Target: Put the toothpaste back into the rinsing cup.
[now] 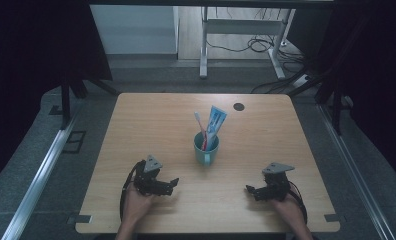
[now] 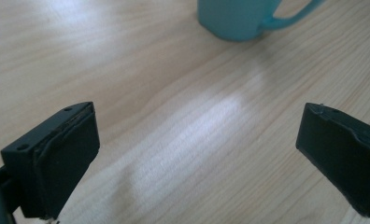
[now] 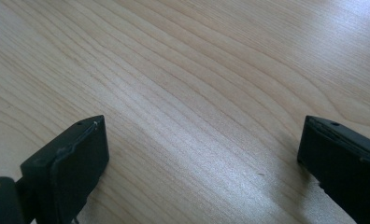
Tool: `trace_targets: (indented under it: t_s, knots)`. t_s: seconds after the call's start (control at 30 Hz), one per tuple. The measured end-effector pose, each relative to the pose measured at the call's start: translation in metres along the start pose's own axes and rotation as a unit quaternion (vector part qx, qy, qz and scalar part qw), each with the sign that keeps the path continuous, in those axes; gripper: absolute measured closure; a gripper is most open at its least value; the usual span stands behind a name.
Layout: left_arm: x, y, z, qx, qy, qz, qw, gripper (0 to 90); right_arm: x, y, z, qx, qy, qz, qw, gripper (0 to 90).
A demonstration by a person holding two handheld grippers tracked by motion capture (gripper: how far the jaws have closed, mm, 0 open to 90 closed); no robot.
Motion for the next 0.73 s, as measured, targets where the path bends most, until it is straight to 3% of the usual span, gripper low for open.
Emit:
trace_targets:
  t_s: [0.3, 0.37, 0.4, 0.53, 0.73]
  knots:
    - [-0.004, -0.022, 0.007, 0.04, -0.007, -0.006, 0.9992, 0.0, 0.0, 0.0, 0.0, 0.0, 0.0, 0.0, 1.0, 1.7]
    - [-0.004, -0.025, 0.007, 0.046, -0.004, -0.003, 0.9989, 0.0, 0.0, 0.0, 0.0, 0.0, 0.0, 0.0, 1.0, 1.7]
    - [-0.004, -0.028, 0.008, 0.055, 0.0, 0.01, 0.9985, 0.0, 0.0, 0.0, 0.0, 0.0, 0.0, 0.0, 1.0, 1.7]
    - [-0.006, -0.029, 0.009, 0.061, 0.008, 0.022, 0.9978, 0.0, 0.0, 0.0, 0.0, 0.0, 0.0, 0.0, 1.0, 1.7]
    - [-0.005, -0.029, 0.009, 0.062, 0.01, 0.021, 0.9978, 0.0, 0.0, 0.0, 0.0, 0.0, 0.0, 0.0, 1.0, 1.7]
Point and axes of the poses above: each handheld gripper's, and its own axes: z roughly forward along the jaws, y roughly out of its top, x roughly to its left, the point moved 6 cm from there along z, roughly forward along the jaws, and after that the axes turned 14 degrees about -x, right-handed, at the moved point
